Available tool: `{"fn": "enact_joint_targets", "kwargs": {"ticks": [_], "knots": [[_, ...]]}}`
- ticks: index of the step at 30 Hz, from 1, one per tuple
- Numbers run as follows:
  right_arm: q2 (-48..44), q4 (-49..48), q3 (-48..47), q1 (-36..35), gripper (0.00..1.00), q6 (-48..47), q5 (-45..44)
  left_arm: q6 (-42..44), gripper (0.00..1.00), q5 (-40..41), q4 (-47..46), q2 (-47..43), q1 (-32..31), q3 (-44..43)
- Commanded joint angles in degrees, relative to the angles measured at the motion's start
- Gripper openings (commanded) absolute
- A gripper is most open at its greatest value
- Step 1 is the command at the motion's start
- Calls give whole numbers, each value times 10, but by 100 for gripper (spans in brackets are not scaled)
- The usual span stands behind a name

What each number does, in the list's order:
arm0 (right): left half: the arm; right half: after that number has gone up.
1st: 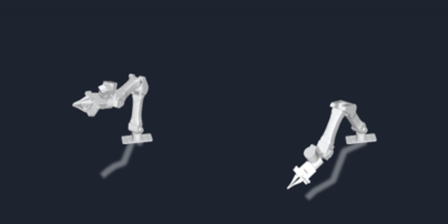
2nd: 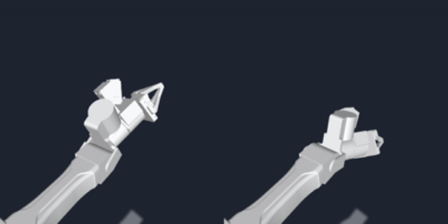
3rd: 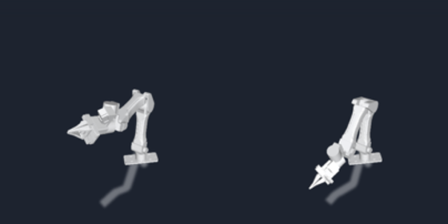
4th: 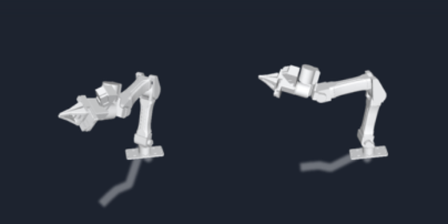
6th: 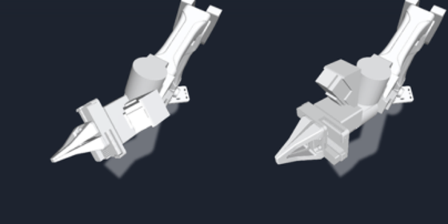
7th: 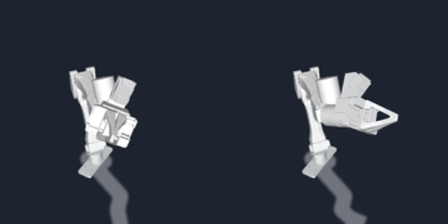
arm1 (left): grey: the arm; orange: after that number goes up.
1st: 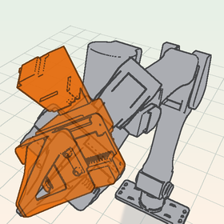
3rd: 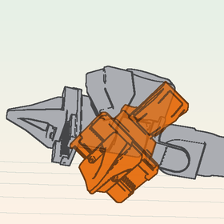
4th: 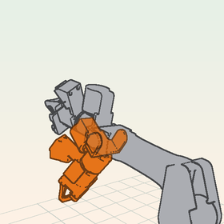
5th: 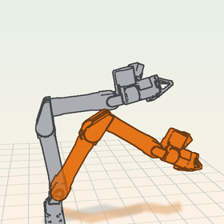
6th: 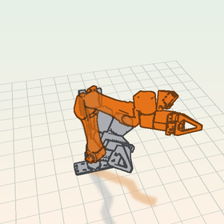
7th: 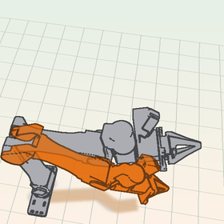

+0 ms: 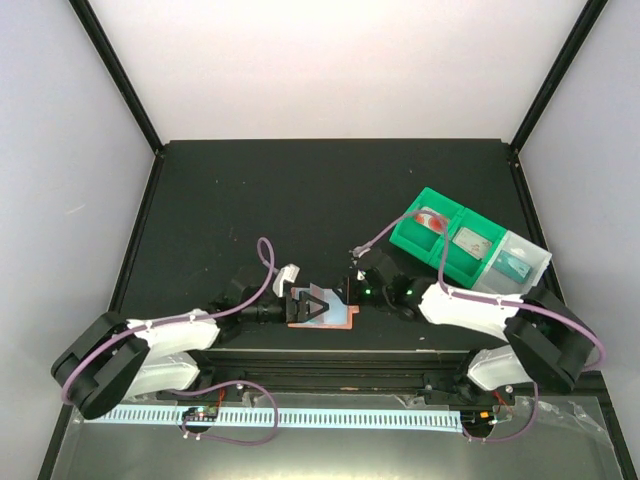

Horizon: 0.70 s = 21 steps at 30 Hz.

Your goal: Take the credit cards out of the card holder

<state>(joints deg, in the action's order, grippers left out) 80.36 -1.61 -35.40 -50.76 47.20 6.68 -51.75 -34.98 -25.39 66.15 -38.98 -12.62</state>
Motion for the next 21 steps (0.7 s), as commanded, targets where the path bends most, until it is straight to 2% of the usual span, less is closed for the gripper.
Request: {"fn": "enact_joint_targets", "kwargs": {"ticks": [1, 11, 21], "knots": [[-46, 37, 13, -2, 29, -11, -52, -14, 98, -3, -55, 24, -20, -27], [-112, 70, 31, -2, 30, -13, -73, -5, 97, 7, -53, 38, -50, -60], [-126, 72, 30, -1, 27, -18, -61, 24, 95, 28, -14, 32, -51, -63]]}}
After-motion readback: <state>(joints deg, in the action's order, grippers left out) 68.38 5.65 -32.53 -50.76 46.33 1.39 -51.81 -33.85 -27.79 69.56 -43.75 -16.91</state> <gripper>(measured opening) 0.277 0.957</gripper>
